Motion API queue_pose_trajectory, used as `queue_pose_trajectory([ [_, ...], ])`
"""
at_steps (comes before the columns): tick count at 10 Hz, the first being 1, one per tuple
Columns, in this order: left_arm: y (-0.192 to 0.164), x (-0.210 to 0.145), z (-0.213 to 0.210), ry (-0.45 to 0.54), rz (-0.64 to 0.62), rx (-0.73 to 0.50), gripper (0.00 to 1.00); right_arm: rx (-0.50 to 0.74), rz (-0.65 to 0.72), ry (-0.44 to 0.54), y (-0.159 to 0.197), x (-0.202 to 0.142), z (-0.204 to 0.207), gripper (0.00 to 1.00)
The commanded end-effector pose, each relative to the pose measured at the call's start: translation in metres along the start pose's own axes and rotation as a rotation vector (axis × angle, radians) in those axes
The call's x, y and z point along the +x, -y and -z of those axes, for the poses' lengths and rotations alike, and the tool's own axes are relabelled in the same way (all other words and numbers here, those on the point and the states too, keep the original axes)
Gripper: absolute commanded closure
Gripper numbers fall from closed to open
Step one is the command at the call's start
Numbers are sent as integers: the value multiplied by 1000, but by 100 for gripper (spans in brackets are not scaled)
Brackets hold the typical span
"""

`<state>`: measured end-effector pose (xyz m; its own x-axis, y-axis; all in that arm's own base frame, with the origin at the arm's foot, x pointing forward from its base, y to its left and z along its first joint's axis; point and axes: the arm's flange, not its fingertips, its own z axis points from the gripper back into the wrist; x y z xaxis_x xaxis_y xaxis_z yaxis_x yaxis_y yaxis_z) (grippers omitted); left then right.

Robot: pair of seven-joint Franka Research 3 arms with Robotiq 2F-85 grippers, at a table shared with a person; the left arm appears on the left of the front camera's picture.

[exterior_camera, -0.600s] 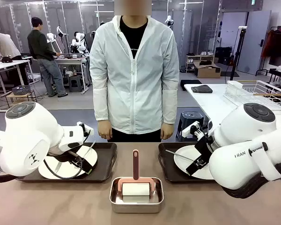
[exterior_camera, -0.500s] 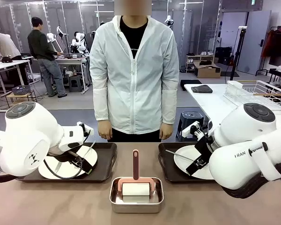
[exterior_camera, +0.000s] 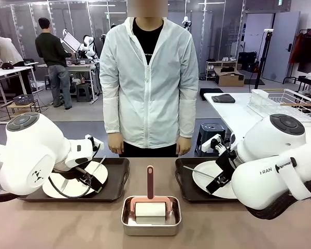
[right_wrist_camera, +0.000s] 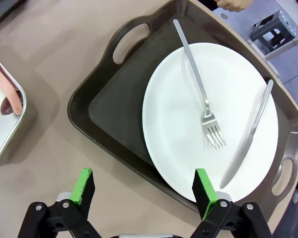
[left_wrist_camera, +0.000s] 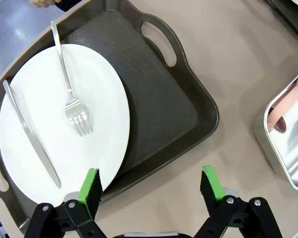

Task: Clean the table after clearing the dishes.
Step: When the left (or right) Handle tray is removed, use the left hand (or right hand) to clean the left (or right) side of the table with the Lint Roller.

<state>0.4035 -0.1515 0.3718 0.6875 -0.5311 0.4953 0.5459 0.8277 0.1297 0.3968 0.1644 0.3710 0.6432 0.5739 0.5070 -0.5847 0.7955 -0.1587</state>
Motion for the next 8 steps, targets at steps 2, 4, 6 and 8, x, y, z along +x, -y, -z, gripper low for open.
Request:
queue_pose_trajectory([
  [2, 0, 0, 0, 0, -1, 0, 0, 1, 0, 0, -1, 0, 0, 0],
  [4, 0, 0, 0, 0, 0, 0, 0, 0, 0, 0, 0, 0, 0, 0],
  [6, -11, 11, -17, -12, 33, 30, 0, 51, -7, -16, 11, 24, -13, 0],
  [8, -31, 27, -44, -41, 34, -100, 0, 158, 54, -64, 32, 57, -33, 0],
])
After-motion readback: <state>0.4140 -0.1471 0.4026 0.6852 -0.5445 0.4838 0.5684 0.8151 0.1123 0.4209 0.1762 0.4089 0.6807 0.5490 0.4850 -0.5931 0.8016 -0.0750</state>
